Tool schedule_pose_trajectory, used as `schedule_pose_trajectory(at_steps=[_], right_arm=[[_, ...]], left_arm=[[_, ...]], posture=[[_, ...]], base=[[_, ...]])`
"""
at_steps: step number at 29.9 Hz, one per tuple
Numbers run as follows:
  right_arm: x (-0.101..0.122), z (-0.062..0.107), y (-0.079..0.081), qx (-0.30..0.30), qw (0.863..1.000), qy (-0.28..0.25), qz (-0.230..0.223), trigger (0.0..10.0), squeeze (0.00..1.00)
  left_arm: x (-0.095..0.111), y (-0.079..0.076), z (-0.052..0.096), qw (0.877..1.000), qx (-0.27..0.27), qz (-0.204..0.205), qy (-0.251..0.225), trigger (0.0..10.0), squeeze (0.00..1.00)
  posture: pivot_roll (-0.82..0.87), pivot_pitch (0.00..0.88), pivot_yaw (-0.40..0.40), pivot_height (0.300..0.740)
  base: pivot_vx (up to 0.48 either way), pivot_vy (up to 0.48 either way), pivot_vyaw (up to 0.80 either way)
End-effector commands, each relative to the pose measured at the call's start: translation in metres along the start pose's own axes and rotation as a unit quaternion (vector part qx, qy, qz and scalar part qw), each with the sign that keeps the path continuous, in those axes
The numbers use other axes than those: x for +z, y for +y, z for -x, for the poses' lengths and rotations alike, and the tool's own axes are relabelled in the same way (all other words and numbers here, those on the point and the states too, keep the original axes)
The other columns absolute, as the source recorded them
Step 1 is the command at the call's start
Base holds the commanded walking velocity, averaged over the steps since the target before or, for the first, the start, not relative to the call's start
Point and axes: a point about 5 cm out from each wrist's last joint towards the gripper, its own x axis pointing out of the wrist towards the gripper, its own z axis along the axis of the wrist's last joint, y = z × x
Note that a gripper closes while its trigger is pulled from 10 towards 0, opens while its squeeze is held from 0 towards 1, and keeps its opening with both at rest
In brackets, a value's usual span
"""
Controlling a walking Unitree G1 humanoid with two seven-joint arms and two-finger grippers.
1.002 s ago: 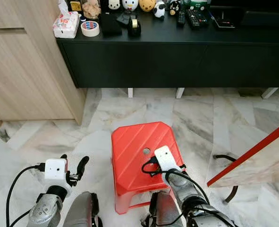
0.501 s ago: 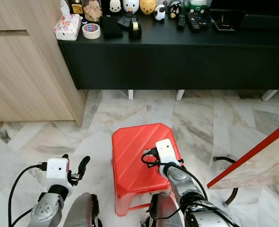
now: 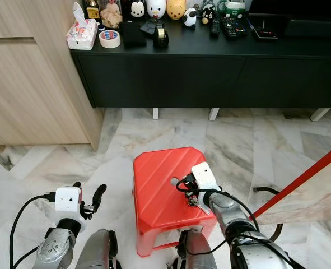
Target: Hang keys on a hook
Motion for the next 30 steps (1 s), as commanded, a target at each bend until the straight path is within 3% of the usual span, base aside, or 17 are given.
schedule_pose_trajectory(at_steps=[1,7,13,14,15,16,30], right_arm=[[-0.001,0.002,-0.004,0.007,1.000,0.009,-0.012,10.0,1.00],[-0.010,0.006,-0.002,0.071,0.997,0.032,-0.028,10.0,1.00],[-0.027,0.011,-0.004,0.068,0.995,0.065,-0.028,10.0,1.00],[-0.029,0.011,-0.004,0.067,0.995,0.068,-0.027,10.0,0.95],[-0.031,0.012,-0.005,0.064,0.995,0.074,-0.025,10.0,0.28],[-0.034,0.013,-0.006,0.058,0.995,0.082,-0.023,10.0,0.00],[-0.041,0.013,-0.003,0.059,0.994,0.090,-0.034,10.0,0.00]], left_arm=[[-0.007,0.000,0.004,1.000,-0.003,-0.008,0.015,10.0,0.00],[-0.007,0.001,0.005,1.000,-0.006,-0.011,0.016,10.0,0.00],[-0.009,0.000,0.006,1.000,-0.009,-0.013,0.019,10.0,0.00],[-0.009,0.000,0.006,1.000,-0.010,-0.013,0.020,10.0,0.00],[-0.009,0.000,0.006,1.000,-0.010,-0.013,0.020,10.0,0.00],[-0.009,0.000,0.006,1.000,-0.010,-0.014,0.020,10.0,0.00],[-0.009,0.002,0.009,1.000,-0.011,-0.016,0.022,10.0,0.00]], posture=[[0.12,0.136,-0.063,0.629],[0.12,0.144,-0.058,0.629],[0.13,0.148,-0.054,0.629],[0.13,0.148,-0.054,0.629],[0.13,0.149,-0.053,0.629],[0.13,0.150,-0.053,0.629],[0.14,0.151,-0.048,0.629]], base=[[0.000,0.000,0.00],[0.000,0.000,0.00],[0.000,0.000,0.00],[0.000,0.000,0.00],[0.000,0.000,0.00],[0.000,0.000,0.00],[0.000,0.000,0.00]])
